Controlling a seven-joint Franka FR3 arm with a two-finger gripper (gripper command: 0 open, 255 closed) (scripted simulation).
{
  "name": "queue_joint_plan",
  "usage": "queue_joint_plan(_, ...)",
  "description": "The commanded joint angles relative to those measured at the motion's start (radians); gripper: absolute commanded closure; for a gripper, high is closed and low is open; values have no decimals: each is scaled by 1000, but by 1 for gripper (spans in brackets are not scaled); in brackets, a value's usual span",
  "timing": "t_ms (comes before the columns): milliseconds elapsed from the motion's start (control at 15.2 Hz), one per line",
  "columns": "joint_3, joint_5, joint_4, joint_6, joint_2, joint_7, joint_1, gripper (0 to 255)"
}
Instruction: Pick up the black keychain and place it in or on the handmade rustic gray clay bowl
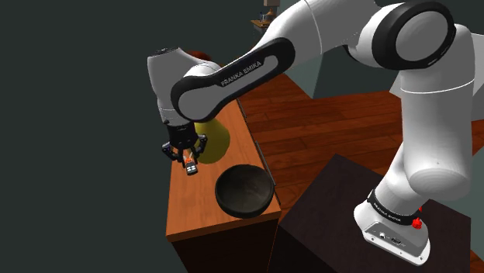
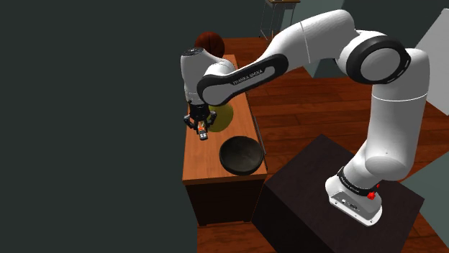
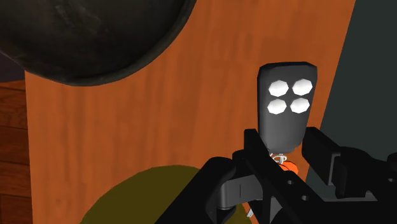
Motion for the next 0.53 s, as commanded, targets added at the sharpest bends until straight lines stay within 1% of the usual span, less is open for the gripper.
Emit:
queue_joint_plan(0, 3, 6, 8, -19, -12, -3, -2, 255)
queue_joint_plan(462, 12, 22, 64, -100, -41, -11, -5, 255)
